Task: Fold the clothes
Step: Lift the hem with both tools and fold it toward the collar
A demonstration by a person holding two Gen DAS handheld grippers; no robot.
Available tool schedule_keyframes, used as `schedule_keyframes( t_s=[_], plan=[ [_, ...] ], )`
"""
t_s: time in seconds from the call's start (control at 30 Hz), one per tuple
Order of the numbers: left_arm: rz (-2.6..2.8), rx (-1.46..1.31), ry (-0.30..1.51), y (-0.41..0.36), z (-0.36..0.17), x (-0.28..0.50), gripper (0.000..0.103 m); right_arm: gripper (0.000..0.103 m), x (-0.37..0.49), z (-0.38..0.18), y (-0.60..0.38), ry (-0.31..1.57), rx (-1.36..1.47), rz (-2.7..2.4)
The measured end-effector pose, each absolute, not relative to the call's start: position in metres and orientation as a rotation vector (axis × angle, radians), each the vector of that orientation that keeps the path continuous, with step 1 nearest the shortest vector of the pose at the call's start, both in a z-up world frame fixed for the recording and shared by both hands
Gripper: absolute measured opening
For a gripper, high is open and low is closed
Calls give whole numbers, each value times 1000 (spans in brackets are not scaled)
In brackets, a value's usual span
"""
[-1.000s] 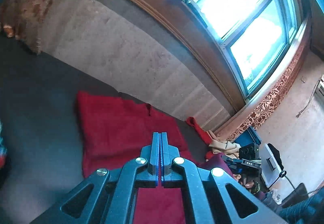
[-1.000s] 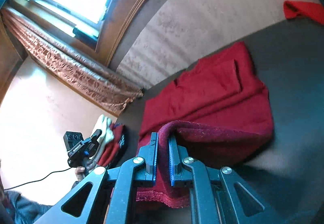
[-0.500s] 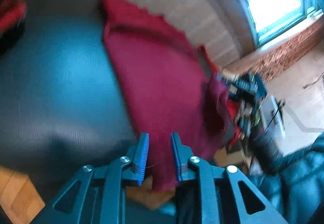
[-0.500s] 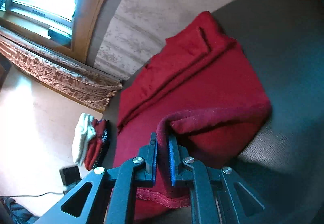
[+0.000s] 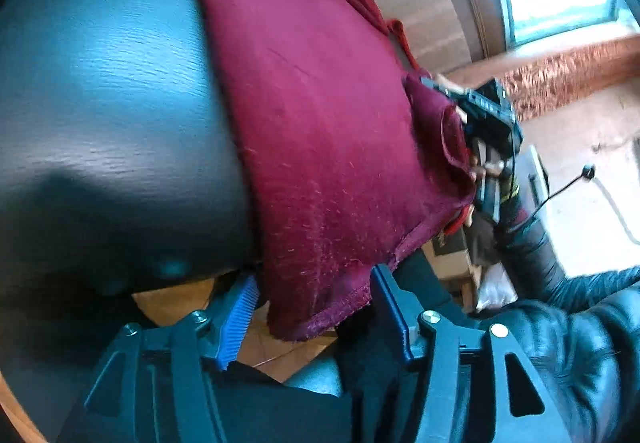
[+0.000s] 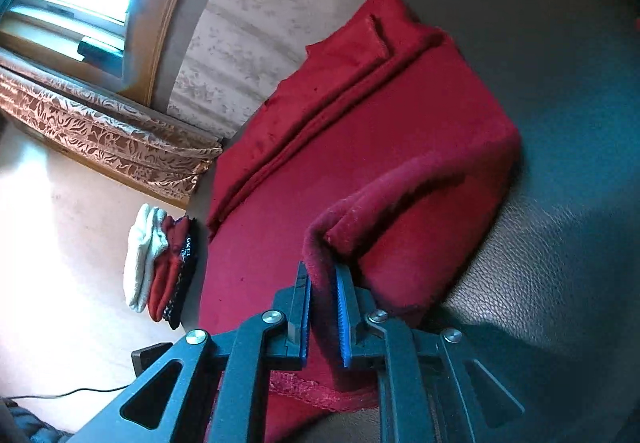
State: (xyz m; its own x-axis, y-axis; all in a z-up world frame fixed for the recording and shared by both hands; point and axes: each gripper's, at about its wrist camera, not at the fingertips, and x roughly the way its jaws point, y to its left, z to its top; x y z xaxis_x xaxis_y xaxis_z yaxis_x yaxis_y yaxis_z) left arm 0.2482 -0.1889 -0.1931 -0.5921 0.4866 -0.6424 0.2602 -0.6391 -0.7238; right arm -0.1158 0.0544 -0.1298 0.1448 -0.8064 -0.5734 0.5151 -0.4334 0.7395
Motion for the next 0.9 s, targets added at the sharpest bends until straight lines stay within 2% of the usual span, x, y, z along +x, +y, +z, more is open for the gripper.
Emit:
schedule_keyframes(
  t_s=[0.07, 0.1, 0.13, 0.33, 0.47, 0.57, 0.9],
  plan=[
    [2370, -1327, -1259, -187, -193, 252, 41, 14, -115, -132, 56, -309, 1339, -1541],
    [2378, -1318, -1262, -187, -191, 253, 17, 14, -115, -132, 58, -308, 1343, -1540],
    [2395, -1311, -1261, -187, -187, 253, 8, 14, -113, -132, 60, -308, 1345, -1538],
    [2465, -1080, -1343, -215, -138, 305, 8, 14, -86, -120, 86, -273, 1353, -1437],
    [2521, -1107, -1359, -227, -121, 343, 8, 14, -62, -109, 104, -377, 1334, -1381],
    [2512, -1068, -1377, -232, -113, 346, 8, 14, -43, -100, 117, -460, 1316, -1339],
    [2609, -553, -1299, -297, -39, 305, 8, 14, -43, -27, 113, -582, 1110, -1332]
  ],
)
